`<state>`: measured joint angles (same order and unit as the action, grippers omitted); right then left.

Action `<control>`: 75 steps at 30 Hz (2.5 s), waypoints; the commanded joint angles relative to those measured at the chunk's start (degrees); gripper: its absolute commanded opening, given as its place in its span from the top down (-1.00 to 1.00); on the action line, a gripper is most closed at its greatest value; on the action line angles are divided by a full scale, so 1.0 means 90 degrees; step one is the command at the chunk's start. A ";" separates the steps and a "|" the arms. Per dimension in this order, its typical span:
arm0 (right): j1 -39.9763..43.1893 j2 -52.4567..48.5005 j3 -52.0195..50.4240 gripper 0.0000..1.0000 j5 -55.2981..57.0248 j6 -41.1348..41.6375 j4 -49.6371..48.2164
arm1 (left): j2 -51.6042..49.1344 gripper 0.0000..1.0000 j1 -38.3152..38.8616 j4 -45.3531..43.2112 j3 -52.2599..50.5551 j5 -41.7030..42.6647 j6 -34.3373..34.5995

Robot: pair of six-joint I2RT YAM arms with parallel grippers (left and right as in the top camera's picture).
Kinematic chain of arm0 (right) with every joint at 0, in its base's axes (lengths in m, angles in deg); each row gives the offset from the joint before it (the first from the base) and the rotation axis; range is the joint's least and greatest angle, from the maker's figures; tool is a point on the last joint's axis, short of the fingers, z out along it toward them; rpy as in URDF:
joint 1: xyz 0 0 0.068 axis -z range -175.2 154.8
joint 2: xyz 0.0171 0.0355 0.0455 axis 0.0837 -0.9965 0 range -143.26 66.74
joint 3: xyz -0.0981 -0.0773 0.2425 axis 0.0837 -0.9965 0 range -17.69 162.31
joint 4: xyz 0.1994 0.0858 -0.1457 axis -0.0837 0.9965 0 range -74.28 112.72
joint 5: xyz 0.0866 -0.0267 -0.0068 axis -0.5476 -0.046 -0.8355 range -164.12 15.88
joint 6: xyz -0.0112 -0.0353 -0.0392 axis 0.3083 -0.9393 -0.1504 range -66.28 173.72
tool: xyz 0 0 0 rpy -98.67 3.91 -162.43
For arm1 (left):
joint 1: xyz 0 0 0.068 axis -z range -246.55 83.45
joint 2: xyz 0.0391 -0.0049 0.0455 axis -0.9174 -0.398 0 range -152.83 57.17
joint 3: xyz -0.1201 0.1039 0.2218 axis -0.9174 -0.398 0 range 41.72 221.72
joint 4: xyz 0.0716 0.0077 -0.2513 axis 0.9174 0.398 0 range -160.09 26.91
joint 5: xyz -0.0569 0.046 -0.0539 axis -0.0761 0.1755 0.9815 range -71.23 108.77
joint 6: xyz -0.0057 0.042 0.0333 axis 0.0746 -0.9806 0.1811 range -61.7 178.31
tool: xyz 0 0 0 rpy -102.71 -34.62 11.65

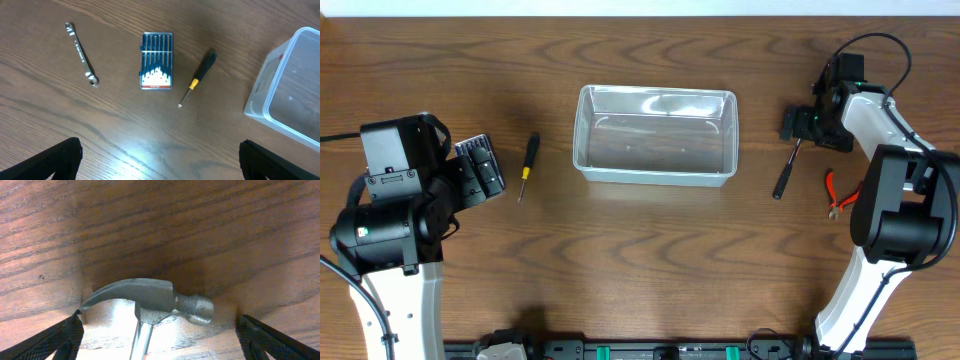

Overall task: Pack container
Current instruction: 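Lower the right gripper and grasp the hammer handle, then lift the hammer and lower it into the clear container, release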

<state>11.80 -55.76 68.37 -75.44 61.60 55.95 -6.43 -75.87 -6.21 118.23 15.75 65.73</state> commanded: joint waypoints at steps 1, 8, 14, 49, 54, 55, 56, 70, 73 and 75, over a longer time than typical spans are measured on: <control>-0.0036 -0.0061 -0.0209 -0.98 -0.0381 -0.0075 0.0029 | -0.0019 -0.97 -0.0034 0.0000 0.0138 -0.0075 -0.0083; -0.0036 -0.0061 -0.0209 -0.98 -0.0381 -0.0073 0.0083 | -0.0019 -0.97 -0.0034 -0.0002 0.0138 -0.0075 -0.0083; -0.0036 -0.0061 -0.0209 -0.81 -0.0381 -0.0075 0.0277 | -0.0019 -0.97 -0.0034 -0.0002 0.0138 -0.0073 -0.0083; -0.0036 -0.0061 -0.0209 0.98 -0.0381 -0.0073 0.0418 | -0.0019 -0.97 -0.0034 0.0066 0.0138 -0.0073 -0.0085; -0.0036 -0.0058 -0.0199 0.98 -0.0381 -0.0075 0.0391 | -0.0019 -0.97 -0.0034 0.0063 0.0138 -0.0075 -0.0085; -0.0036 -0.0056 -0.0170 0.97 -0.0384 -0.0073 0.0391 | -0.0019 -0.97 -0.0034 0.0063 0.0138 -0.0075 -0.0085; -0.0039 -0.0032 -0.0114 0.98 -0.0386 -0.0068 0.0432 | -0.0019 -0.97 -0.0034 0.0063 0.0138 -0.0075 -0.0085; -0.1124 0.1831 0.1984 0.98 -0.0384 -0.1226 0.1552 | -0.0019 -0.97 -0.0034 0.0063 0.0138 -0.0075 -0.0090; -0.1831 0.2125 0.2028 0.97 -0.0724 -0.2334 0.1557 | -0.0019 -0.97 -0.0034 0.0063 0.0138 -0.0075 -0.0087; -0.2480 0.2198 0.2028 0.98 -0.1146 -0.3507 0.1656 | -0.0019 -0.97 -0.0034 0.0063 0.0138 -0.0073 -0.0087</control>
<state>-4.19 -36.35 86.73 -79.86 45.58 69.69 -6.43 -75.87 -5.82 118.23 15.75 65.73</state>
